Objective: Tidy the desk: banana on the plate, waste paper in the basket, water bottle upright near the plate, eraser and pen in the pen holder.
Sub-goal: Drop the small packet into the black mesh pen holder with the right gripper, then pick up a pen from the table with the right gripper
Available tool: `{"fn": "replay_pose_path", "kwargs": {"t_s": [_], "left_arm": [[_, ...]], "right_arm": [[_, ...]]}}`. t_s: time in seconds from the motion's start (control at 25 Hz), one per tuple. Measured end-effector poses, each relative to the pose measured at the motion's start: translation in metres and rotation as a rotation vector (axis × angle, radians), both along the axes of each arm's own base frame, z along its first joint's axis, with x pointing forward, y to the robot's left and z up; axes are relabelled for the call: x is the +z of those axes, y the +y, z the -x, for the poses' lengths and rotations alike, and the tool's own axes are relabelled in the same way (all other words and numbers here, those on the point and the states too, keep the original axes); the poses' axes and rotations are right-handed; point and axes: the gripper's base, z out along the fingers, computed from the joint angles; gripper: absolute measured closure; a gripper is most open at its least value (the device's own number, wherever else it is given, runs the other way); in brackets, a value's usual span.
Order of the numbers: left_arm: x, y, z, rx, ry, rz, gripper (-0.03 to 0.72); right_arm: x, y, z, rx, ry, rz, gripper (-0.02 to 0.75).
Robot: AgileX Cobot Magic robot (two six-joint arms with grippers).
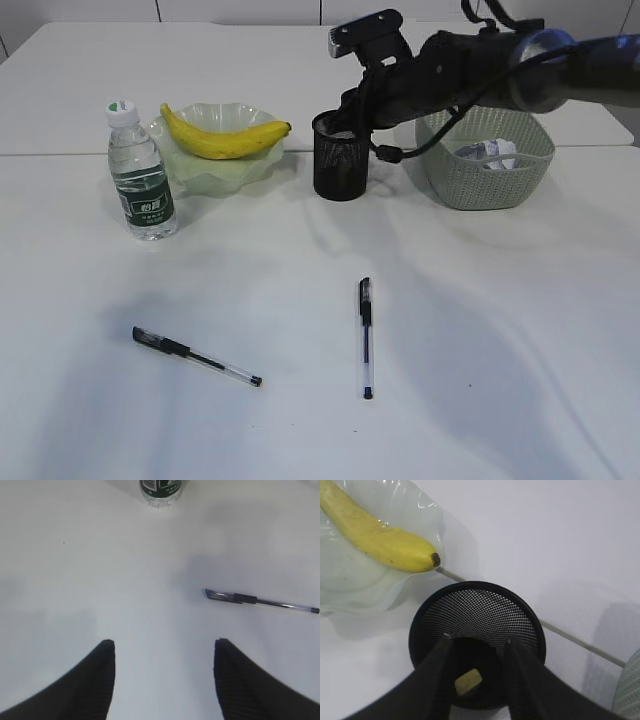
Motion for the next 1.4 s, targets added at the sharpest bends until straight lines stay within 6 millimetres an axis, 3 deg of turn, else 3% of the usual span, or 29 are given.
{"fn": "replay_pose_path", "kwargs": {"t_s": [0.32,0.6,0.96,1.16,1.4], "left_arm": [[0.0,0.0,0.0,0.0,0.0,0.0,0.249],[0.0,0.0,0.0,0.0,0.0,0.0,0.25],[0.0,0.0,0.0,0.0,0.0,0.0,0.253],[0.0,-0.001,0.0,0.002,0.002,0.015,0.253],[-0.001,-0.001,0.002,0.002,0.021,0.019,0.253]], "right_arm": [[0.034,-0.002,0.017,0.033,0.082,0.014,0.485],[0.065,-0.005,0.039,0.069,0.195,0.022,0.35],[0.103,-0.011,0.075,0.101,0.362,0.018,0.33],[0.112,-0.014,0.093,0.078,0.498,0.007,0.33],[0.108,-0.019,0.104,0.029,0.645,0.029,0.329]]}}
